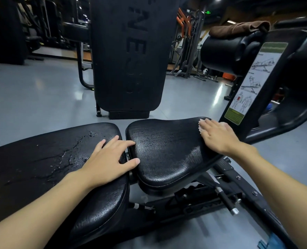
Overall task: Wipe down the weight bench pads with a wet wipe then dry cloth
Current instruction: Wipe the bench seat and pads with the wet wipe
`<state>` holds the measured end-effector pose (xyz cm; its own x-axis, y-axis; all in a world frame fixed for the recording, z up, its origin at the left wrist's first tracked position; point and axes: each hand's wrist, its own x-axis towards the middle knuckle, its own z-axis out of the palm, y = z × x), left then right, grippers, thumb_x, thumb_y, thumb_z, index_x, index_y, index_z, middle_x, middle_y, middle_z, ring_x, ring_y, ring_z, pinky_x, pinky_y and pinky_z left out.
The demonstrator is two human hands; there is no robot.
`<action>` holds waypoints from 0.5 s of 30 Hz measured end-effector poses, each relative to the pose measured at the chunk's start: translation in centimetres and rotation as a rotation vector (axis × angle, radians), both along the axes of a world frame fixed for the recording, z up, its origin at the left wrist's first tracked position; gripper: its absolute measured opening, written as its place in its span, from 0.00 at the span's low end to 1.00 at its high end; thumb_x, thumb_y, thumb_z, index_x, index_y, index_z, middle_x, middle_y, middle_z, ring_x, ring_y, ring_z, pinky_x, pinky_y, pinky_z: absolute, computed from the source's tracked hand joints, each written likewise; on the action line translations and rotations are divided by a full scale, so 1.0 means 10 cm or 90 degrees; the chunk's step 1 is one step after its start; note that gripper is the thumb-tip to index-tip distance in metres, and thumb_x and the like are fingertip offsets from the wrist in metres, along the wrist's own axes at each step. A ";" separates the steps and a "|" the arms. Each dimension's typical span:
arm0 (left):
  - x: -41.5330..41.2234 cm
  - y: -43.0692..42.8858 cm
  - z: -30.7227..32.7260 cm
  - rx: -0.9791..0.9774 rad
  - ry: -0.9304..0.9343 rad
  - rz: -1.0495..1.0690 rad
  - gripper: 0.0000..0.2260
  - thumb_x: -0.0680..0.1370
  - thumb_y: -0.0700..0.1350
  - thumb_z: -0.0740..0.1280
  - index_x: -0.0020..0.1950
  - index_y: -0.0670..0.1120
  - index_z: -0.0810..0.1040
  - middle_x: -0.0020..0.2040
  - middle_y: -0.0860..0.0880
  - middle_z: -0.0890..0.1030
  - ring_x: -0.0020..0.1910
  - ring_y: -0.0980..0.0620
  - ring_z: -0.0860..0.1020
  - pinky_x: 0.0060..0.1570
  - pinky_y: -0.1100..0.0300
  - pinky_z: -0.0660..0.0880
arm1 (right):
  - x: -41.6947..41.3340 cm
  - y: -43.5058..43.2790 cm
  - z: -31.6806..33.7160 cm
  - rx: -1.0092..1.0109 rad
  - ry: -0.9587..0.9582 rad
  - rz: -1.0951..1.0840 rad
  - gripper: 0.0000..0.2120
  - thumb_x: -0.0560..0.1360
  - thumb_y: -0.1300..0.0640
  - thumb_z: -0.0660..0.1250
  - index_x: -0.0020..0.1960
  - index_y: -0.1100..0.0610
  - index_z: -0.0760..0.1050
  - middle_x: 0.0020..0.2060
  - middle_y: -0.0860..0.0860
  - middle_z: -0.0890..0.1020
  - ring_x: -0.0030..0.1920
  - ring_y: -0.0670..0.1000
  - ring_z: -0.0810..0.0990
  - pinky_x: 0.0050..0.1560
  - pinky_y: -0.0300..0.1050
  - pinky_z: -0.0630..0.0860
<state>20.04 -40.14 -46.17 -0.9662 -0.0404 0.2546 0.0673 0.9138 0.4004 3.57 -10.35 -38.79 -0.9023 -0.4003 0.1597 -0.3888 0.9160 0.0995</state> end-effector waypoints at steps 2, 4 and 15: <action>0.00 0.00 0.00 -0.007 -0.002 0.003 0.30 0.73 0.71 0.51 0.73 0.62 0.63 0.75 0.61 0.64 0.78 0.58 0.50 0.77 0.49 0.43 | 0.20 -0.19 -0.04 -0.011 -0.027 0.038 0.25 0.84 0.48 0.44 0.80 0.49 0.53 0.80 0.48 0.54 0.79 0.50 0.50 0.77 0.55 0.45; -0.01 0.00 -0.01 -0.010 -0.003 0.010 0.22 0.79 0.62 0.54 0.73 0.61 0.63 0.76 0.59 0.64 0.78 0.58 0.49 0.77 0.50 0.42 | 0.48 -0.45 -0.10 -0.012 -0.035 0.105 0.24 0.85 0.47 0.44 0.80 0.48 0.52 0.80 0.47 0.54 0.79 0.49 0.50 0.77 0.54 0.44; -0.03 -0.01 -0.03 0.083 0.010 0.015 0.29 0.77 0.64 0.39 0.73 0.61 0.66 0.74 0.63 0.65 0.76 0.64 0.52 0.76 0.55 0.43 | 1.33 -0.98 -0.46 0.068 0.001 0.400 0.32 0.77 0.46 0.37 0.77 0.51 0.61 0.78 0.50 0.62 0.78 0.53 0.56 0.77 0.57 0.47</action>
